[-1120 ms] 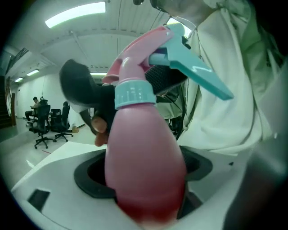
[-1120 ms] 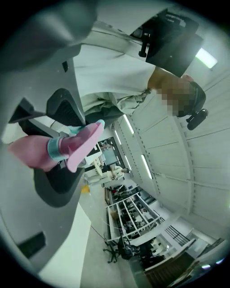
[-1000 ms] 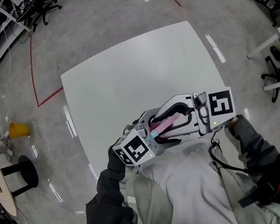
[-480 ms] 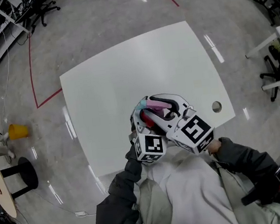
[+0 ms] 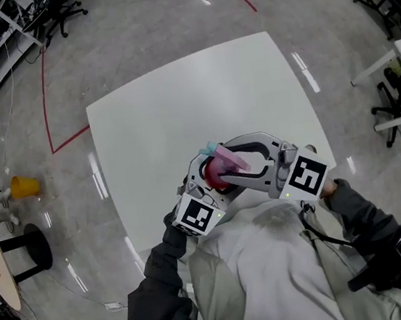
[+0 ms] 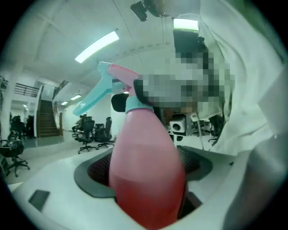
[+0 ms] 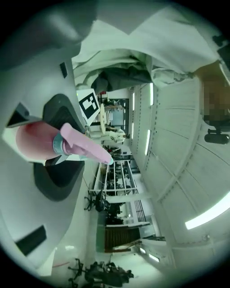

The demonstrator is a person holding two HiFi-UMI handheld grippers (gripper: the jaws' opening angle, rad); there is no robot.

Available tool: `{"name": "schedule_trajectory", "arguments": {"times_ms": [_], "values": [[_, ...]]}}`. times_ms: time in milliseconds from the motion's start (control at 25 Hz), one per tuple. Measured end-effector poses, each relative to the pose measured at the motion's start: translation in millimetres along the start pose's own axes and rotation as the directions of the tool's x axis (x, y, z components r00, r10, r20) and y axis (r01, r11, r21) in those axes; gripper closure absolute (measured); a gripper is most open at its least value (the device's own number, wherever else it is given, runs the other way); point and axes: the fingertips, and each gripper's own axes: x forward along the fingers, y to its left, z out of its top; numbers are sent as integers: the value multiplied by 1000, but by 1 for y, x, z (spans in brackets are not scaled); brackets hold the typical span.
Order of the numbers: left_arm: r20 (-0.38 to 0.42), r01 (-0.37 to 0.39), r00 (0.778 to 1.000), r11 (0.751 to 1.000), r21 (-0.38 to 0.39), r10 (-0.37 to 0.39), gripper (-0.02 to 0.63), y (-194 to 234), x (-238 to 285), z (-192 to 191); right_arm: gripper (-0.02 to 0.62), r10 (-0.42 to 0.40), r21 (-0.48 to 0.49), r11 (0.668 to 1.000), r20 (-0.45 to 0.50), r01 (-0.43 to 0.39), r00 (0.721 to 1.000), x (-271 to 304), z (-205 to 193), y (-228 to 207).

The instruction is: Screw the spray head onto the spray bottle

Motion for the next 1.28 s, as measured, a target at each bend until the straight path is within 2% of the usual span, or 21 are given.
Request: {"name": "schedule_trajectory", "arguments": {"times_ms": [120,200,280,320,400,440,480,560,600,680,760,840,920,1000,1080,1160,1280], "values": [[10,92,996,996,6,-92,167,-12,-1,8,419,142,21,990,-15,-142,990,-5,5,11],[5,147,989,989,15,-147,167,-18,-2,11,354,213,4,977,-26,-213,977,-4,10,18],[5,183,983,983,9,-183,167,-22,-4,14,318,247,2,969,-38,-247,968,-4,13,21],[6,179,984,984,2,-179,167,-21,-4,15,314,239,4,971,-49,-239,970,-4,13,19],[-8,99,995,995,-12,-99,167,-8,-5,14,318,137,-27,990,-82,-139,987,-4,11,6],[-28,31,999,999,-16,-31,167,2,-6,10,342,52,-58,997,-96,-57,994,-2,9,-3],[-50,-43,998,999,-15,42,167,13,-6,6,394,-37,-84,996,-100,29,994,-1,8,-10],[-85,-171,982,985,-6,170,167,30,-4,-4,465,-181,-65,982,-63,176,982,2,7,-20],[-97,-221,971,975,-5,219,167,35,-2,-7,473,-234,-22,972,-35,233,972,2,7,-24],[-111,-306,947,952,-19,302,167,42,3,-10,482,-312,62,948,1,311,950,0,7,-34],[-136,-387,915,922,-18,381,167,47,3,-12,483,-357,130,926,-1,354,934,0,6,-40],[-169,-453,878,892,15,448,167,53,1,-16,483,-393,160,906,-29,392,919,3,3,-41],[-182,-484,856,874,44,483,167,56,1,-18,483,-421,133,896,-54,424,906,5,2,-35],[-167,-489,856,871,43,489,168,57,3,-17,483,-426,83,898,-80,432,901,8,2,-28],[-143,-484,864,875,30,483,167,58,3,-19,483,-403,32,913,-80,407,912,13,0,-25],[-127,-478,870,878,26,477,167,59,2,-29,482,-344,-10,939,-48,344,938,19,-9,-25],[-120,-490,864,871,29,489,167,61,-6,-47,473,-234,34,971,-37,235,972,18,-31,-25]]}}
